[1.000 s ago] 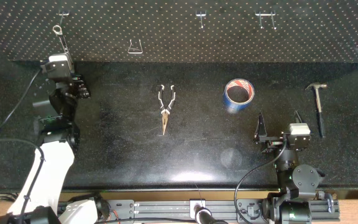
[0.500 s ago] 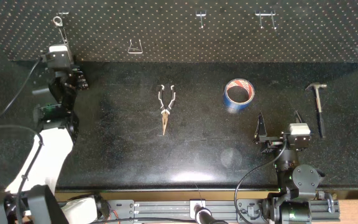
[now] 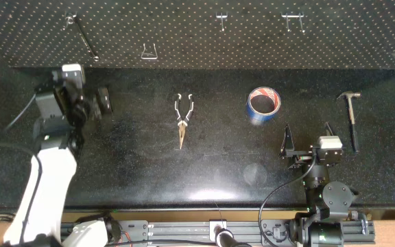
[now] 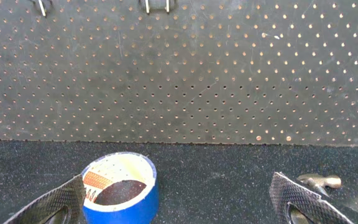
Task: Place Tools Onto Pegboard
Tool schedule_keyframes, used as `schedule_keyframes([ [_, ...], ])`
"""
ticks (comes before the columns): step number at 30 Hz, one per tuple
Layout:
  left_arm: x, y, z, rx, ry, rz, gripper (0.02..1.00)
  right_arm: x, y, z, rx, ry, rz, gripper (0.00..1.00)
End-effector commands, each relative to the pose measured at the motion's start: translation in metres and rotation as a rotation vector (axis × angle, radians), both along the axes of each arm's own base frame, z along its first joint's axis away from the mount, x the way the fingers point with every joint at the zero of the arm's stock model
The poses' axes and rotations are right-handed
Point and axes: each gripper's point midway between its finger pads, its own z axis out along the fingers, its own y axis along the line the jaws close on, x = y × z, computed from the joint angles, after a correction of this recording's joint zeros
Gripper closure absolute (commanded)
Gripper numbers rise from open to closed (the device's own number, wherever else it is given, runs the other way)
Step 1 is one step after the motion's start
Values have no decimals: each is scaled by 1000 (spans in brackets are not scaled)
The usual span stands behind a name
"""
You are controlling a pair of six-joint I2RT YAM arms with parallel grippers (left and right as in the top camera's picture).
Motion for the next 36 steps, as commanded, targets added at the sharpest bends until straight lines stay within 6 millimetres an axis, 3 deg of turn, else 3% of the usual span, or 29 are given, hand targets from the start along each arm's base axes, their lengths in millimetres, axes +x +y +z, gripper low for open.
schedule_keyframes([
  [1, -93, -62, 27, -311, 121, 87, 23, 0, 1, -1, -3, 1, 7, 25],
  [3, -113, -102, 32, -522, 233, 139, 25, 0, 1, -1, -3, 1, 7, 25],
  [5, -140, -124, 39, -461, 548, 149, 25, 0, 1, -1, -3, 1, 7, 25],
  [6, -133, -138, 59, -357, 656, 99, 25, 0, 1, -1, -3, 1, 7, 25],
  [7, -102, -168, 78, -257, 671, -37, 25, 0, 1, -1, -3, 1, 7, 25],
  [8, -81, -186, 81, -221, 670, -72, 25, 0, 1, -2, -3, 1, 7, 25],
  [9, -63, -202, 76, -197, 687, -107, 25, 0, 1, -1, -3, 1, 7, 25],
  [10, -52, -215, 53, -124, 803, -119, 25, 0, 1, -1, -3, 1, 7, 25],
  [13, -39, -238, 10, -51, 943, -76, 25, 0, 1, -1, -3, 1, 7, 25],
  [15, -33, -239, -20, -44, 998, -9, 25, 0, 1, -1, -3, 1, 7, 27],
  [17, -21, -242, -32, -91, 979, 43, 25, 0, 1, -1, -3, 1, 7, 25],
  [22, -15, -243, -69, -99, 918, 65, 25, 0, 1, -1, -3, 1, 7, 25],
  [26, -14, -232, -73, -47, 840, 61, 25, 0, 1, -1, -3, 1, 7, 25],
  [31, 1, -245, -74, -64, 760, -21, 23, 0, 1, -1, -3, 1, 7, 25],
  [36, -6, -246, -81, -78, 787, -26, 25, 0, 1, -1, -3, 1, 7, 25],
])
